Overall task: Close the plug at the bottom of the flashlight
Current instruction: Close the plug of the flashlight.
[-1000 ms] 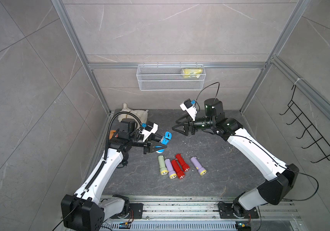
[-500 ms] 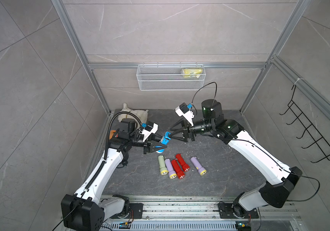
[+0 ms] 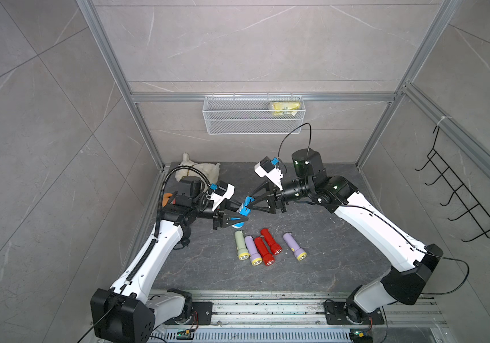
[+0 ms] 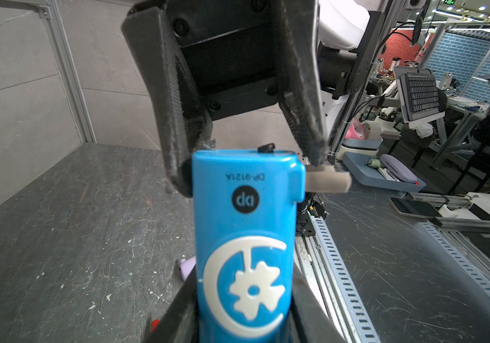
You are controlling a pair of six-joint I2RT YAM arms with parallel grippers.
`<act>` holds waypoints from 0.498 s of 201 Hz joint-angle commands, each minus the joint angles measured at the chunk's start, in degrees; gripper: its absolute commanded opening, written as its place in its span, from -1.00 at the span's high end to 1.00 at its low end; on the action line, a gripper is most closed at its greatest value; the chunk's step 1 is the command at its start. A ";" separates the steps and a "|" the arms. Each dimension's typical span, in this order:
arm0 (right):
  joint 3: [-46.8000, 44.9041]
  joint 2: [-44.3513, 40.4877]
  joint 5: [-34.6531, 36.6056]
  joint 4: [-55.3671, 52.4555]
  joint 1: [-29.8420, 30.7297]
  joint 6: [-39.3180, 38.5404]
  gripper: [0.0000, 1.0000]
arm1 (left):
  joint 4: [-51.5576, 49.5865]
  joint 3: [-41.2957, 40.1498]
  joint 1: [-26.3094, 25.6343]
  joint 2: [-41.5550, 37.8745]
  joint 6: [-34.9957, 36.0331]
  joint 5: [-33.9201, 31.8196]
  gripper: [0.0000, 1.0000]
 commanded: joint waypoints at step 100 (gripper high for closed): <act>4.15 2.13 -2.50 -1.35 -1.47 0.40 0.01 | -0.92 1.26 0.32 -1.15 1.76 1.88 1.00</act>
